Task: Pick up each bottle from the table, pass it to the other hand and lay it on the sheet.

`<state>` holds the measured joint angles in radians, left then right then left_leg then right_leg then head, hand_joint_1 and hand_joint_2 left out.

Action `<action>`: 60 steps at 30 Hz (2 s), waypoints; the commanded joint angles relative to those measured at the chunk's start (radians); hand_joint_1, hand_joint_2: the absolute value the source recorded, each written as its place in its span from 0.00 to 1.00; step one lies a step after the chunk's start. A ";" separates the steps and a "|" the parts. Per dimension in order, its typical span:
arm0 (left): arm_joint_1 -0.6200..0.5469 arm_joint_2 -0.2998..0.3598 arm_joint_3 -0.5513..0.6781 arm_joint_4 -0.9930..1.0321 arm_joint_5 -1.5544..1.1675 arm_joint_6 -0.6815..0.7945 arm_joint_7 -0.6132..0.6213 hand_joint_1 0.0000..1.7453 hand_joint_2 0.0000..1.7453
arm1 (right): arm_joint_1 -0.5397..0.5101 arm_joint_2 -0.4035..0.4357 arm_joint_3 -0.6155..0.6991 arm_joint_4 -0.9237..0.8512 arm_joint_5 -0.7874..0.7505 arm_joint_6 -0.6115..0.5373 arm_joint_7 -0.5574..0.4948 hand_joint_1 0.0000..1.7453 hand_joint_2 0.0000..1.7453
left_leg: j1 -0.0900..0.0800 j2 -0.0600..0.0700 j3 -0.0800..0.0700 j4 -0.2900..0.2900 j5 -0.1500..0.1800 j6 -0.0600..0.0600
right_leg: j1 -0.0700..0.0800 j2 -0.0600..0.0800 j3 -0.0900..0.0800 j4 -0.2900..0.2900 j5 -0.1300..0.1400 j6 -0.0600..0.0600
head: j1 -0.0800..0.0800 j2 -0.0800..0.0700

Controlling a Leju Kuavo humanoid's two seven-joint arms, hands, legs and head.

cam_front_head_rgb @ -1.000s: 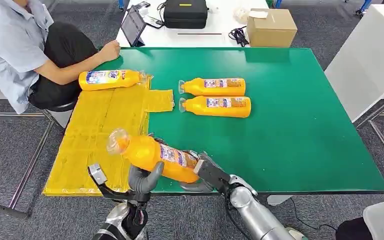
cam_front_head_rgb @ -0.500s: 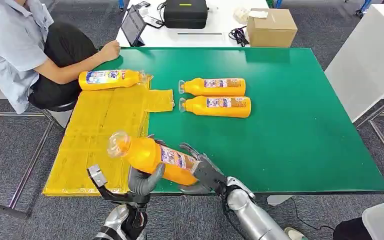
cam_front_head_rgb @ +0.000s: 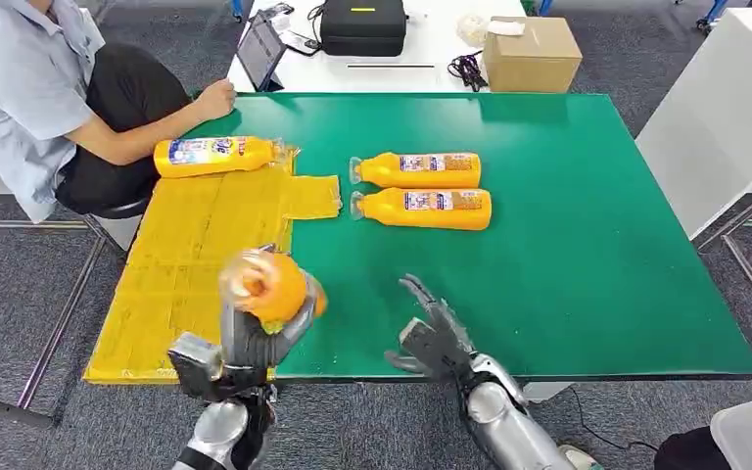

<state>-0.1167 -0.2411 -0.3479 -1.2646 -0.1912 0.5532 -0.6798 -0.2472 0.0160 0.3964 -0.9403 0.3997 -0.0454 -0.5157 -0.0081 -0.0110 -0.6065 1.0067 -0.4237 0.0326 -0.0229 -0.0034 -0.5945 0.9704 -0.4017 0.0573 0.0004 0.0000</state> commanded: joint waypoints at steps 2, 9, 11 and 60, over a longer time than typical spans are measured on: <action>-0.065 -0.012 0.173 0.117 -0.461 0.145 -0.018 1.00 1.00 | -0.009 0.009 -0.051 0.012 0.013 -0.003 -0.022 0.00 1.00 | 0.000 0.001 0.002 -0.001 0.000 -0.001 | 0.000 0.000 0.002 -0.001 0.000 -0.001 | 0.000 0.000; -0.151 0.015 0.359 0.271 -1.239 0.145 0.254 1.00 1.00 | -0.016 0.013 -0.049 0.017 0.010 0.012 -0.041 0.00 1.00 | 0.001 0.003 0.004 -0.001 -0.001 -0.002 | 0.001 0.002 0.003 -0.001 0.000 -0.002 | 0.000 0.000; -0.186 0.035 0.333 0.361 -1.260 0.145 0.325 1.00 1.00 | -0.011 0.013 -0.044 0.009 -0.003 0.018 -0.041 0.00 1.00 | 0.000 0.002 0.002 -0.001 0.000 -0.002 | 0.000 0.001 0.002 0.000 0.000 -0.002 | 0.000 0.000; -0.498 0.083 0.155 0.953 -1.187 -0.380 0.686 0.26 1.00 | -0.033 0.059 -0.082 0.047 0.022 0.072 -0.034 0.00 1.00 | 0.001 0.002 0.016 -0.002 0.002 -0.002 | 0.001 0.003 0.017 -0.001 0.001 -0.003 | 0.000 0.000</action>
<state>-0.6492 -0.1728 -0.1755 -0.4128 -1.3893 0.2045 0.0061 -0.2394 0.0656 0.3353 -0.9583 0.4234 0.0225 -0.5501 -0.0079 -0.0136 -0.5922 1.0060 -0.4212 0.0327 -0.0230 -0.0041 -0.5788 0.9709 -0.4014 0.0567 0.0004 0.0000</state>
